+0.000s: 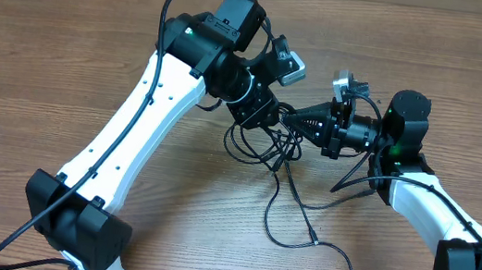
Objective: Untangle cables
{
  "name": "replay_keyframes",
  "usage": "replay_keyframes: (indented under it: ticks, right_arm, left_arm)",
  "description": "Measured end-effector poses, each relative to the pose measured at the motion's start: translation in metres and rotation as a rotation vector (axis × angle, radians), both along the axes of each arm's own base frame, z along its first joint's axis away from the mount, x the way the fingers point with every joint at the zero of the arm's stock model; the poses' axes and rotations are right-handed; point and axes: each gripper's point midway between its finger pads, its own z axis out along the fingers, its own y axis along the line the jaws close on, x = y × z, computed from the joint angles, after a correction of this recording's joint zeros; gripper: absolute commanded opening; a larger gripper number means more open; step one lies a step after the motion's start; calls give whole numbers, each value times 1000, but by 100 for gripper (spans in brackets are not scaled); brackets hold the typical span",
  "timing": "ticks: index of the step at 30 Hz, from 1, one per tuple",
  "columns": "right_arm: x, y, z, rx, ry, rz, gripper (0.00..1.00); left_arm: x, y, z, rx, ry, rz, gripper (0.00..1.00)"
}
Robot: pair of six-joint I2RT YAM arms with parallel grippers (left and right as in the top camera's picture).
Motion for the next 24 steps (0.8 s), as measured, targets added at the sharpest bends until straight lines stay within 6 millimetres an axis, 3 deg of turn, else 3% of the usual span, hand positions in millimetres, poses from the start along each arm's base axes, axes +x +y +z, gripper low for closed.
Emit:
replay_keyframes:
  ticks: [6, 8, 13, 19, 24]
  right_arm:
    - [0, 0, 0, 0, 1, 0, 4]
    - [0, 0, 0, 0, 2, 0, 4]
    - [-1, 0, 0, 1, 1, 6, 4]
    - [-2, 0, 0, 2, 2, 10, 4]
    - [-2, 0, 0, 2, 2, 12, 4]
  left_arm:
    - [-2, -4, 0, -2, -2, -12, 40]
    - [-2, -4, 0, -2, -2, -12, 36]
    - [-2, -4, 0, -1, 3, -3, 17]
    - [-2, -4, 0, -2, 5, 0, 17]
    - [-2, -4, 0, -2, 5, 0, 5]
